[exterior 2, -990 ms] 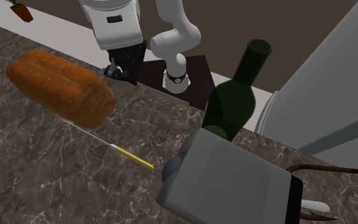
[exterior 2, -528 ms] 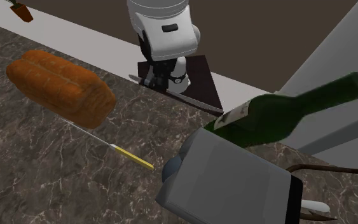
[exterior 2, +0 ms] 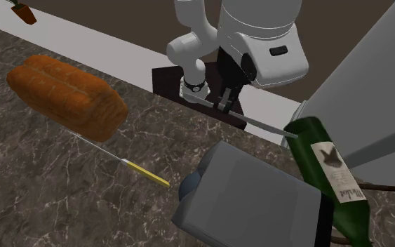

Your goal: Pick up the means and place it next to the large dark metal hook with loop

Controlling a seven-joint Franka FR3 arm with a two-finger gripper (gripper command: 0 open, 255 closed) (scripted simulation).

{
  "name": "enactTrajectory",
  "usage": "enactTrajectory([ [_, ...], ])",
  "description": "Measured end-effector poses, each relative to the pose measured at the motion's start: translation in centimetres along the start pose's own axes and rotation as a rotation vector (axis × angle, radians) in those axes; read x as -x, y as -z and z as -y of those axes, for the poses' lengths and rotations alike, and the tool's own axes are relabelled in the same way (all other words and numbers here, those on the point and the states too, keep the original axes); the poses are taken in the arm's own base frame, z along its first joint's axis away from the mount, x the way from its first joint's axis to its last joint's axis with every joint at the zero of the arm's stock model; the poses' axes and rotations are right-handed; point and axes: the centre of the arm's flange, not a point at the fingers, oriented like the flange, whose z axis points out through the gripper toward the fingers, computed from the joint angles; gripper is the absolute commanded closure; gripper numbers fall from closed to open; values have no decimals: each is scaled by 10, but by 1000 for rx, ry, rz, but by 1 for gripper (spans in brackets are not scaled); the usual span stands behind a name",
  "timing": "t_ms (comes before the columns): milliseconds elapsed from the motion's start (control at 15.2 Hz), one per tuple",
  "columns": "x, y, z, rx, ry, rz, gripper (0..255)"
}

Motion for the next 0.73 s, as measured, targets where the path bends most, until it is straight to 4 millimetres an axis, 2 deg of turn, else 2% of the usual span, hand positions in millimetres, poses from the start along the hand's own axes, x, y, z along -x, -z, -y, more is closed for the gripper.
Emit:
enactTrajectory([
  [330, -66, 7, 7, 0, 0, 0, 255],
  [528, -106, 5, 13, 0, 0, 0, 255],
  [726, -139, 9, 22, 1, -1, 0, 255],
])
